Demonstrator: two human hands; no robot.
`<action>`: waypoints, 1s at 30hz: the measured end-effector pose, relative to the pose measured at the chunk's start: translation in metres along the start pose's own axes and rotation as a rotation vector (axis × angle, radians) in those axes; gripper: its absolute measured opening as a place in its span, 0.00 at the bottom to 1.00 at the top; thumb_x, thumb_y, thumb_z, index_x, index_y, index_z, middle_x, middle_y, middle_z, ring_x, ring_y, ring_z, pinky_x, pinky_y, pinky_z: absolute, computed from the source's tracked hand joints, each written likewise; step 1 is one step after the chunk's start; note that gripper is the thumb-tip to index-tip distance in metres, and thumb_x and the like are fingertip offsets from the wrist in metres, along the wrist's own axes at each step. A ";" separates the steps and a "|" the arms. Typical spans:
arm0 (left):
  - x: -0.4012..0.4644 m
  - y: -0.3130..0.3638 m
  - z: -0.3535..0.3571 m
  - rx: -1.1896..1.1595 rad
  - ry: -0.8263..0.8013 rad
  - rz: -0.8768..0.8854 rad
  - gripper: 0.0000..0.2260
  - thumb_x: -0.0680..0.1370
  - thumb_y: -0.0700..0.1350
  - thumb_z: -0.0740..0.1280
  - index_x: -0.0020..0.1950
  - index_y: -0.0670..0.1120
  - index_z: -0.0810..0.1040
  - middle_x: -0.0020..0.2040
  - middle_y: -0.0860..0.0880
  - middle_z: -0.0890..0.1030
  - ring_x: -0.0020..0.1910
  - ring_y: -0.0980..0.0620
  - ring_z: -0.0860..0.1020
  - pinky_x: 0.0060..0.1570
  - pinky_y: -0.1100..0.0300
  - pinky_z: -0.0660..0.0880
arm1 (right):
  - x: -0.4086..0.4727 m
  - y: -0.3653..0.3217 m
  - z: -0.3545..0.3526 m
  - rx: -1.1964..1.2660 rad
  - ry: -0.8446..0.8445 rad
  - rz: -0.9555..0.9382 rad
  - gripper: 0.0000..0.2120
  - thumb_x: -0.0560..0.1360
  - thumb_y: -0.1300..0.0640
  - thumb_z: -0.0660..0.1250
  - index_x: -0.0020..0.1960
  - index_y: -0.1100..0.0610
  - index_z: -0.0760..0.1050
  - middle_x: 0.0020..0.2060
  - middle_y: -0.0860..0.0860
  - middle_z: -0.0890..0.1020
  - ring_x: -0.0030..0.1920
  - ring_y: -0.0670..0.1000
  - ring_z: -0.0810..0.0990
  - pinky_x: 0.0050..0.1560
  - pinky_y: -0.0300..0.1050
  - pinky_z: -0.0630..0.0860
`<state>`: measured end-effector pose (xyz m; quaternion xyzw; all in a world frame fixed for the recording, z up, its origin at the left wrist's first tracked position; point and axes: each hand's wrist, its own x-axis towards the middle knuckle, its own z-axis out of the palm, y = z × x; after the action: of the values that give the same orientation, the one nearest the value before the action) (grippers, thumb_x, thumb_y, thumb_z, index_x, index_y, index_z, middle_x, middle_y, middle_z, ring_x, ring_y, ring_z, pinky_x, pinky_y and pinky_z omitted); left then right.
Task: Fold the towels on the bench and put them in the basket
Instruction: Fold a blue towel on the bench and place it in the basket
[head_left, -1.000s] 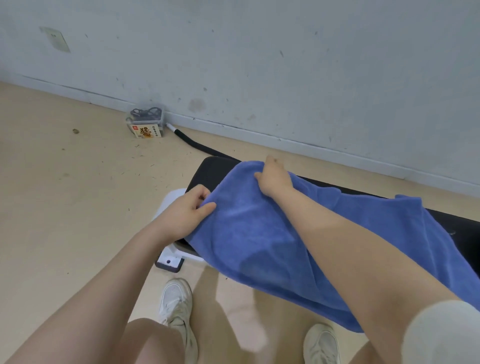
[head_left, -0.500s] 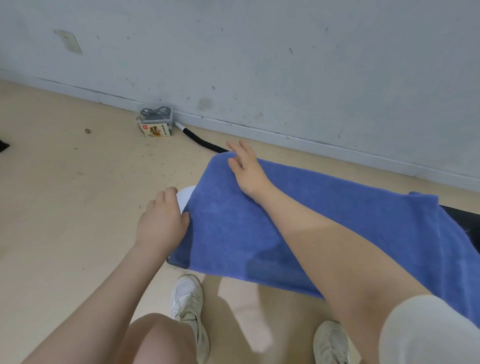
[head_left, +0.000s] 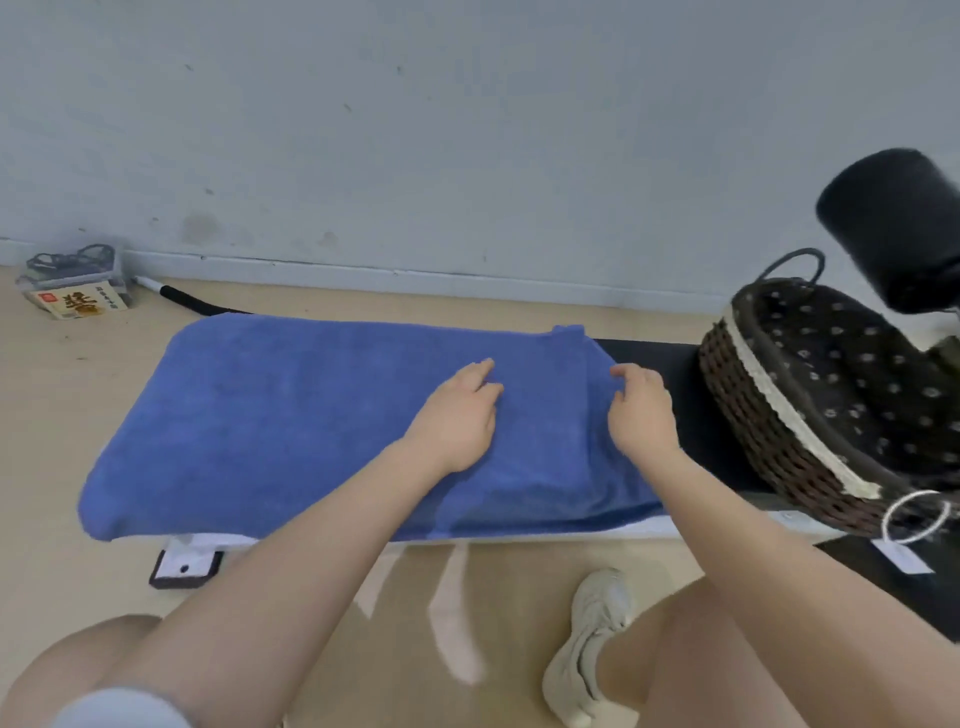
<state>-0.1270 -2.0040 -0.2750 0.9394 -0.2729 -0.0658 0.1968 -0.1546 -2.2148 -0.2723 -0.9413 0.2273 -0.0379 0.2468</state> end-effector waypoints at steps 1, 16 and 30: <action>0.008 0.018 0.009 0.002 -0.023 0.013 0.19 0.82 0.41 0.52 0.73 0.40 0.61 0.78 0.42 0.48 0.77 0.47 0.50 0.73 0.58 0.50 | -0.004 0.023 -0.010 -0.076 -0.003 0.078 0.20 0.78 0.64 0.52 0.69 0.57 0.65 0.69 0.56 0.66 0.64 0.60 0.68 0.60 0.54 0.69; 0.036 0.095 0.074 0.067 -0.098 0.015 0.32 0.81 0.57 0.51 0.76 0.42 0.40 0.77 0.45 0.40 0.77 0.50 0.43 0.75 0.56 0.43 | -0.039 0.110 -0.044 0.185 -0.063 0.139 0.09 0.73 0.60 0.60 0.37 0.58 0.62 0.32 0.52 0.69 0.35 0.54 0.67 0.31 0.45 0.62; 0.074 0.066 0.054 0.283 -0.068 0.006 0.26 0.82 0.53 0.47 0.77 0.44 0.46 0.78 0.47 0.45 0.77 0.48 0.45 0.75 0.54 0.44 | 0.014 0.048 -0.025 -0.251 -0.167 -0.334 0.25 0.82 0.52 0.49 0.76 0.58 0.50 0.77 0.54 0.50 0.77 0.53 0.47 0.75 0.47 0.48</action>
<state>-0.1097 -2.1131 -0.2988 0.9541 -0.2889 -0.0577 0.0534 -0.1660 -2.2694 -0.2743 -0.9891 0.0500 0.0283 0.1358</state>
